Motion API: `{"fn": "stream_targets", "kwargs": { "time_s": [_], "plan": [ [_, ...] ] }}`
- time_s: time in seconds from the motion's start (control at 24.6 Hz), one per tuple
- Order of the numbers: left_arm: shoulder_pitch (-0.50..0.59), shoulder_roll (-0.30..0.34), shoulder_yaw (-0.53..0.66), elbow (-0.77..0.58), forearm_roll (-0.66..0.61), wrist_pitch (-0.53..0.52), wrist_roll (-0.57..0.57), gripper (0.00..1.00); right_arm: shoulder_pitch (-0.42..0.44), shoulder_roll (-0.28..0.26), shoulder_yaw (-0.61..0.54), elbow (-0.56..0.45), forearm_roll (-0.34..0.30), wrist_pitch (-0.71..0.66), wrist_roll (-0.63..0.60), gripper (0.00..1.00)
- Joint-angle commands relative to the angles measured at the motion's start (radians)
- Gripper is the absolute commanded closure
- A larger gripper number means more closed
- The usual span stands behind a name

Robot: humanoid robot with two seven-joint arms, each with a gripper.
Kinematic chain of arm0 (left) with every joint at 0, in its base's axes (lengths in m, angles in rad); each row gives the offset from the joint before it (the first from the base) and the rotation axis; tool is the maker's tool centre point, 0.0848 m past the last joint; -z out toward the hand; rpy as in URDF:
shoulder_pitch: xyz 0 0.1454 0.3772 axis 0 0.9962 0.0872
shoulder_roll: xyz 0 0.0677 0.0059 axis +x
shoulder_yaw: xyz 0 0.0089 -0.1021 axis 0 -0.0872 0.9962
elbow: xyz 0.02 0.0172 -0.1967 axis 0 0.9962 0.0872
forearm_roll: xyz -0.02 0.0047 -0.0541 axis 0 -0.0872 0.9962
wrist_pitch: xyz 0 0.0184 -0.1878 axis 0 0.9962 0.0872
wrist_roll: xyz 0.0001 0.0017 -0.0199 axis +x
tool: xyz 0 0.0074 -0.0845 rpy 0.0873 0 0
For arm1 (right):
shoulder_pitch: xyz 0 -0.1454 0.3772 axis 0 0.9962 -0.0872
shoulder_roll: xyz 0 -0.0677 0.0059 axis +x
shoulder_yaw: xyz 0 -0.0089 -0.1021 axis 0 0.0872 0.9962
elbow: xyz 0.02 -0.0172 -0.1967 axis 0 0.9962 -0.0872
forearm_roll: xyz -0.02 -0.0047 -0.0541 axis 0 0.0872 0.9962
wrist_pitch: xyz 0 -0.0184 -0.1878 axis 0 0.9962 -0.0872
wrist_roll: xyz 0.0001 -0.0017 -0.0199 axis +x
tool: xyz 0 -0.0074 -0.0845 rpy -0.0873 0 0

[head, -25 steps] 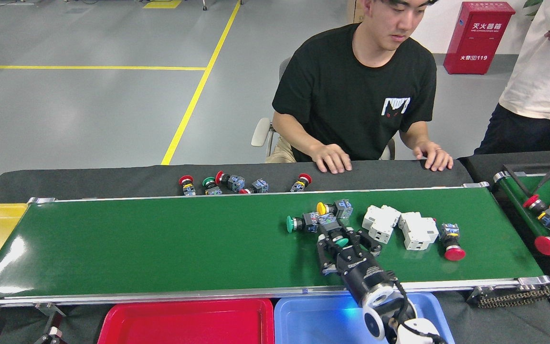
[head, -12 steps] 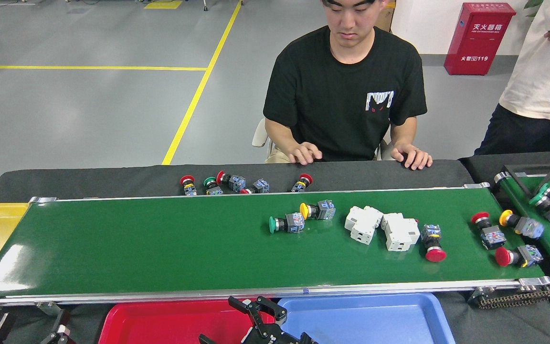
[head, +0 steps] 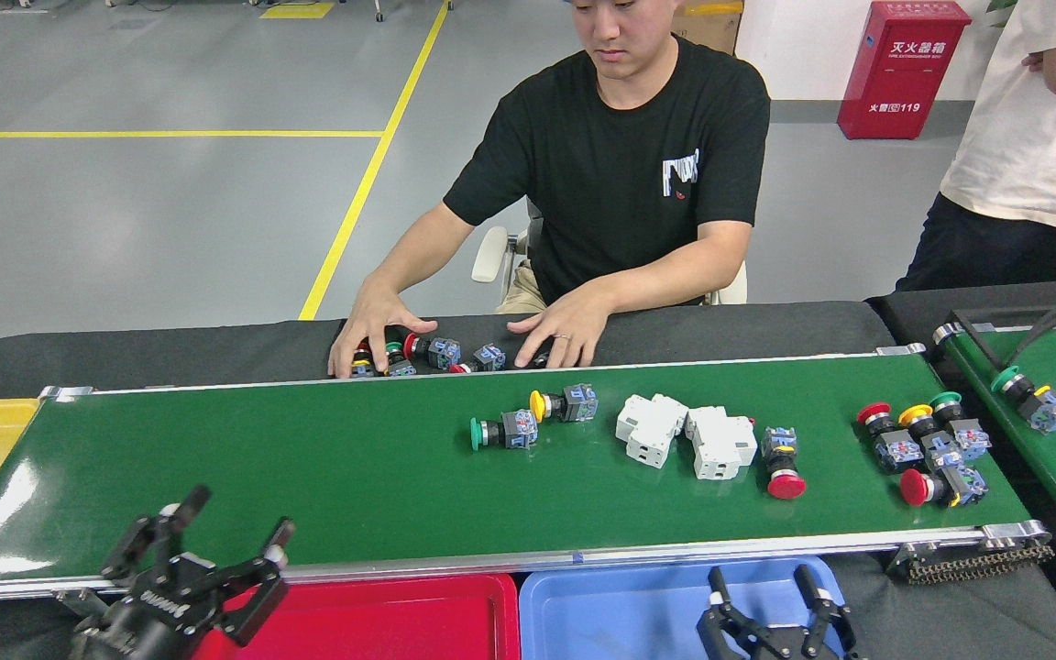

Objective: Pick switch part from conveyor to tray

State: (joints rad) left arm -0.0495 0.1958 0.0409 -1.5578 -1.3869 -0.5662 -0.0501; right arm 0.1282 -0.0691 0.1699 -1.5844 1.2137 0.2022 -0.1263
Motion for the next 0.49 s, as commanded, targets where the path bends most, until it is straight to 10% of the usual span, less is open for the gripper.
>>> {"fn": "stream_targets", "kwargs": {
  "time_s": [0.0, 0.28, 0.45],
  "plan": [
    [-0.095, 0.008, -0.059, 0.096, -0.001, 0.0, -0.057, 0.0, -0.07, -0.006, -0.004, 0.024, 0.001, 0.046, 0.05, 0.03],
    [-0.328, -0.003, -0.156, 0.403, -0.001, -0.003, -0.082, 0.0, -0.259, 0.006, 0.079, 0.204, 0.006, 0.046, 0.091, 0.03],
    [-0.365, -0.013, -0.177, 0.476, -0.001, 0.003, -0.079, 0.0, -0.318, 0.028, 0.114, 0.281, 0.006, 0.042, 0.096, 0.44]
  ]
}}
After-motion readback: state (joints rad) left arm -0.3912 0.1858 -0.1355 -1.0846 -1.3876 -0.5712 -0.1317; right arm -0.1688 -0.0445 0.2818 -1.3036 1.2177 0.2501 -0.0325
